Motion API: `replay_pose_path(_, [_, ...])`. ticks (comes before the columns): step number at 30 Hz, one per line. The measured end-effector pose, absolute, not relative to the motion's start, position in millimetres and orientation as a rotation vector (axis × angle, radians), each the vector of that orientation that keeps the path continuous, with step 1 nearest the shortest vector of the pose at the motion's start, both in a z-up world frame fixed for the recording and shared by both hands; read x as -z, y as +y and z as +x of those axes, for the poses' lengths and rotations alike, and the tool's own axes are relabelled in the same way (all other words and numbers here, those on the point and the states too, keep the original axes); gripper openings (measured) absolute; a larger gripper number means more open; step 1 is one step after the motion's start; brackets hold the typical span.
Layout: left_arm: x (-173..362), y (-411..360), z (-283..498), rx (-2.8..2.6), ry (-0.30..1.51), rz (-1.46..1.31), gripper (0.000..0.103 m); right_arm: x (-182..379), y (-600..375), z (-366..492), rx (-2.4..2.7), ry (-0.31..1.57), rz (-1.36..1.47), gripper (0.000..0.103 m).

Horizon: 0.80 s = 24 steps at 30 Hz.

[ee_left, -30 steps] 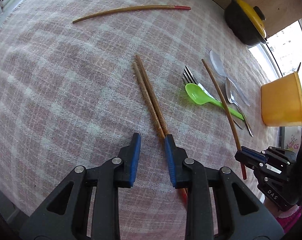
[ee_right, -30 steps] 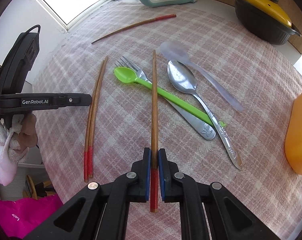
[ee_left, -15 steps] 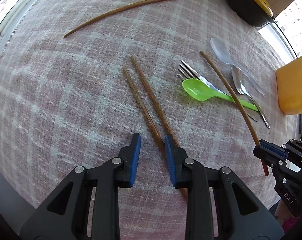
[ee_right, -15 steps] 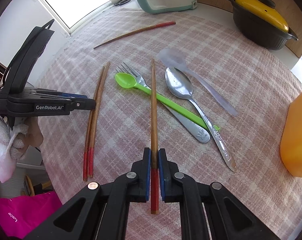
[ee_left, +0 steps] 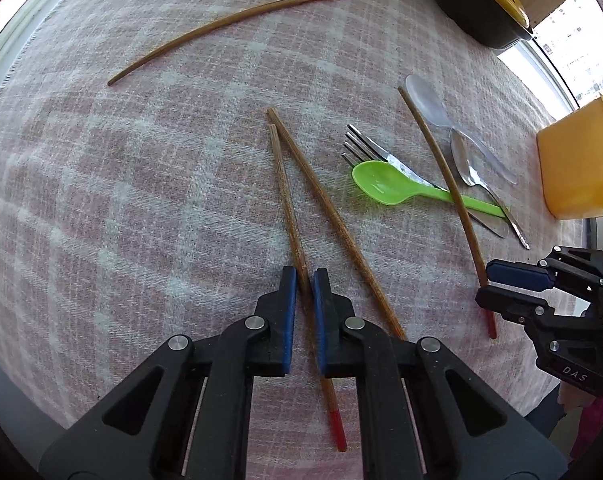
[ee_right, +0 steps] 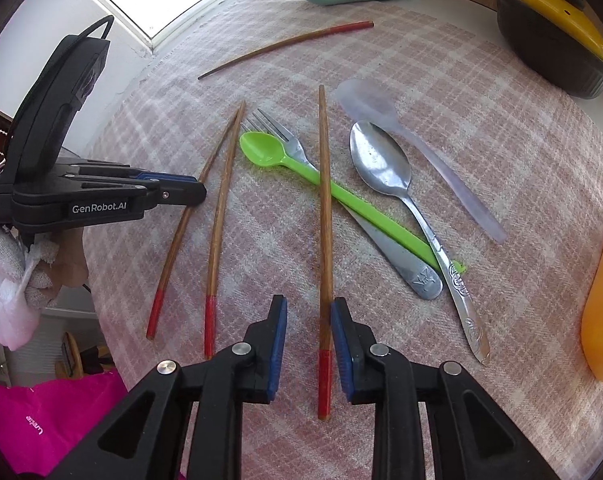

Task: Organize utensils
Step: 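Close the left tool on another chopstick while the right tool holds its chopstick, then lift both held chopsticks and carry them toward the yellow container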

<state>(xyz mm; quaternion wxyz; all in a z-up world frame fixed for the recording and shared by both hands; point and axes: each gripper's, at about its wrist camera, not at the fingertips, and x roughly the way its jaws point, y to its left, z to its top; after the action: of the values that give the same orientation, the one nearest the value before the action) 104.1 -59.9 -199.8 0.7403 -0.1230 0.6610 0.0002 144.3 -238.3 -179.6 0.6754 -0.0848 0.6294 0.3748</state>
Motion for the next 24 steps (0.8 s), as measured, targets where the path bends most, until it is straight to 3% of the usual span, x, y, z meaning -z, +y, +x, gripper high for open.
replay_pose_path(9, [202, -57, 117, -0.011, 1.440, -0.274, 0.007, 189, -206, 169, -0.821, 1.443, -0.254, 0.021])
replay_pose_path(14, [202, -58, 120, 0.018, 1.391, -0.285, 0.006, 190, -194, 170, -0.789, 1.433, -0.300, 0.004])
replay_pose_path(24, [178, -33, 101, 0.016, 1.237, -0.415, 0.004, 177, -223, 159, -0.736, 1.395, -0.173, 0.004])
